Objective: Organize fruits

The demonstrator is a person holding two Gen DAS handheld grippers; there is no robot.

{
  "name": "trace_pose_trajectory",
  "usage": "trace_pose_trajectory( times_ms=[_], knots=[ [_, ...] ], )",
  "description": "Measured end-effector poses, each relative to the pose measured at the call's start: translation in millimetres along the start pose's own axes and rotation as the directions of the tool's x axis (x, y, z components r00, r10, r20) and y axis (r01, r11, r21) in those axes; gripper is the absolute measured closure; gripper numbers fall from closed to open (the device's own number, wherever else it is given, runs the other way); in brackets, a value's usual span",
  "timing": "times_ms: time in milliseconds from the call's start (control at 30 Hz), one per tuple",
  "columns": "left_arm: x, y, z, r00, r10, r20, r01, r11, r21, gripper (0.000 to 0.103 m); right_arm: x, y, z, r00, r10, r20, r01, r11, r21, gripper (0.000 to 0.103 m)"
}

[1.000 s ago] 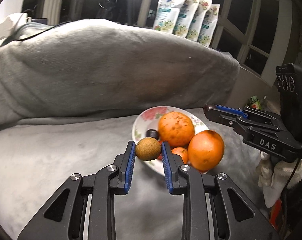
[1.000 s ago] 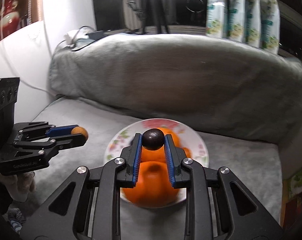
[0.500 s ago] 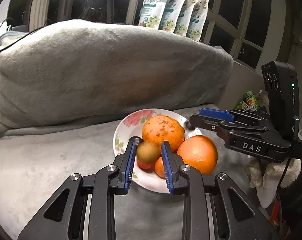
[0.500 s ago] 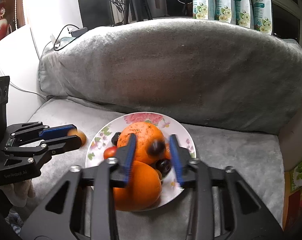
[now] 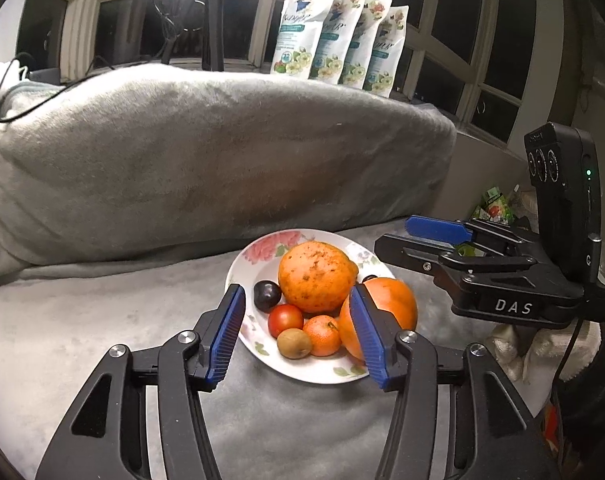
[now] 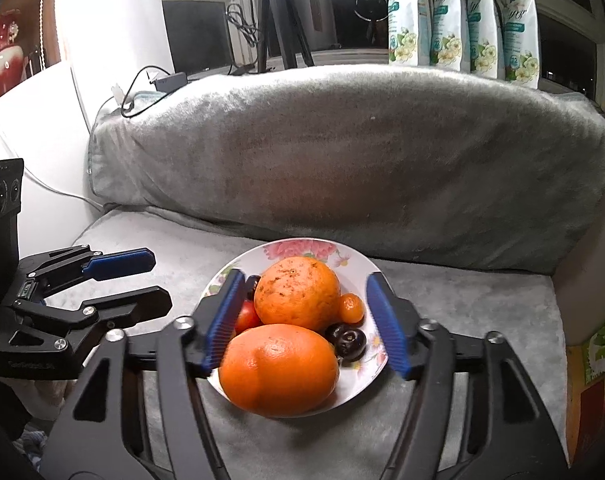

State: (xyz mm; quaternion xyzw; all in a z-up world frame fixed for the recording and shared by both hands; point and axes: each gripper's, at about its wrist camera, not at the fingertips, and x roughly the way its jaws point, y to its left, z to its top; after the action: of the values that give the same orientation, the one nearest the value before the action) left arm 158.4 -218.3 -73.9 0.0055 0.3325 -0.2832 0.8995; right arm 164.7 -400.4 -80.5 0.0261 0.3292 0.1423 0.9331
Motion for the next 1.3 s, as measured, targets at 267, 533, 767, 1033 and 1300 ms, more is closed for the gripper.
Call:
trace_pose_trajectory(
  times_ms=[267,533,767,1033,1300],
  knots=[
    [-21.6,-6.7,-0.6,0.999,0.025,0.023,-0.025,1.000,0.005,0.031,-21.8,7.5,-0.8,0.999,-0.018,0.047,0.018,1.000,0.004,0.012],
    [-43.4,-14.6,-6.8,0.997,0.062,0.052,-0.063,0.998,0.012,0.024,-43.5,22.2,-5.5,0.995,-0.070,0.075,0.073,0.997,-0.027,0.000],
    [-63.8,-19.3,-14.3,0.994,0.087,0.069,-0.088,0.996,0.005,0.023,-62.1,24.8,-14.7,0.992,-0.090,0.094,0.091,0.996,-0.005,0.000],
    [-81.8,-23.6,-20.4,0.991,0.109,0.081,-0.108,0.994,-0.012,0.022,-78.6,25.0,-26.0,0.986,-0.124,0.112,0.120,0.992,0.035,0.000],
    [-89.6,-26.3,-23.7,0.990,0.117,0.080,-0.116,0.993,-0.019,0.021,-86.3,25.7,-28.8,0.982,-0.143,0.120,0.139,0.989,0.045,0.000]
  ],
)
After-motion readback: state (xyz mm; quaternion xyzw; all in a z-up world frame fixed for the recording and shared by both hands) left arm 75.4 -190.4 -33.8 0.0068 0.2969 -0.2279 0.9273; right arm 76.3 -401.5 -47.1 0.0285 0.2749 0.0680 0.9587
